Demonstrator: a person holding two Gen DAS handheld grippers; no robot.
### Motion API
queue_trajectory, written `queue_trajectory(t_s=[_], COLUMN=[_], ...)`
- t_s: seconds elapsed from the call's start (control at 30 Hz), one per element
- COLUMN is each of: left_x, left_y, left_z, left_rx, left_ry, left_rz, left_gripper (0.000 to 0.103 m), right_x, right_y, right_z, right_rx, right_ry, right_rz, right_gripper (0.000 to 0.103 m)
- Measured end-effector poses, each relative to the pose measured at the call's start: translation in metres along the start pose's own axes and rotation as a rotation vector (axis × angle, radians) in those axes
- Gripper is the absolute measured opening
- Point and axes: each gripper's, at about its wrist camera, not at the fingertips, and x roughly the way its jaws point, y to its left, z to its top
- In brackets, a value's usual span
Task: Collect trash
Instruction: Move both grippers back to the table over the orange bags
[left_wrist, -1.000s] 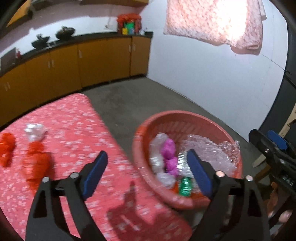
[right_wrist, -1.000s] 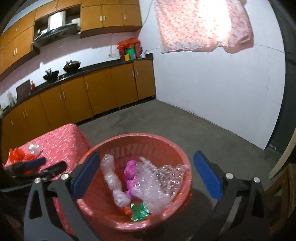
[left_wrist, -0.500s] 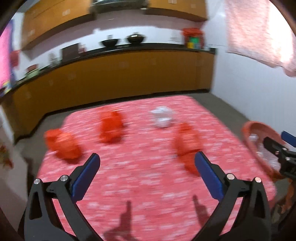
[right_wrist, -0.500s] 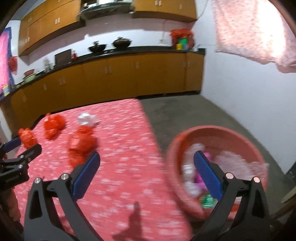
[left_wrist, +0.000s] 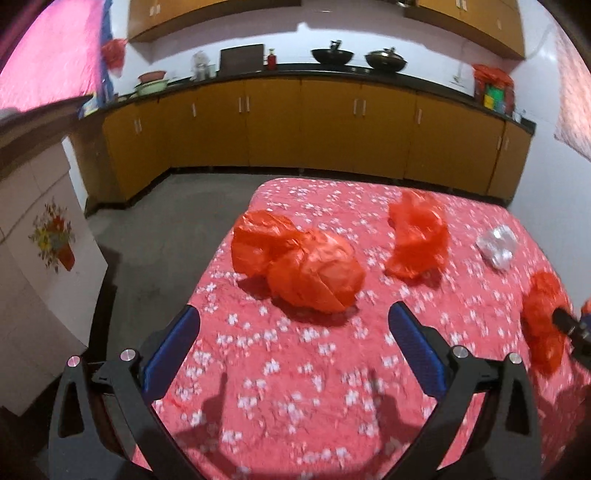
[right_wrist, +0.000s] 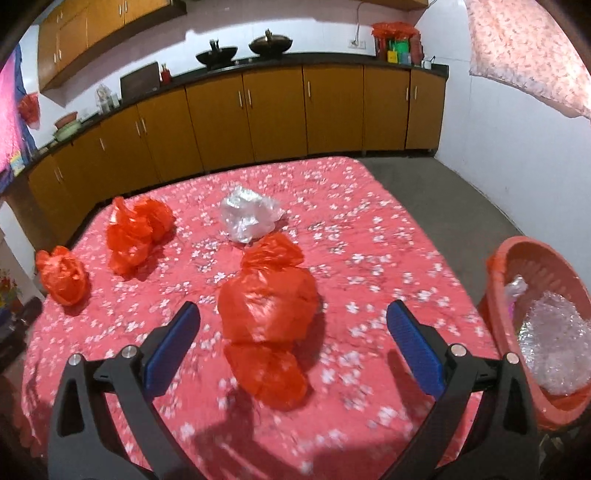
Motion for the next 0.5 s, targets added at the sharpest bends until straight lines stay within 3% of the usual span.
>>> queue_trajectory(t_s=[0.23, 0.5], left_x=[0.031, 0.076], left_y=[0.0, 0.004], left_z=[0.024, 0.035], left_rx=[-0.064, -0.133], left_ry=[0.058, 0.194], left_rz=[0.017, 0.014], left_gripper=[0.101, 0.101], right_x=[0.024, 0.033], right_y=[0.007, 0.007], right_z=[0.008, 0.007], right_rx=[0.002, 0.01], right_ry=[0.034, 0.054], right_rz=[0.0, 0.001], right_gripper=[0.098, 0.098])
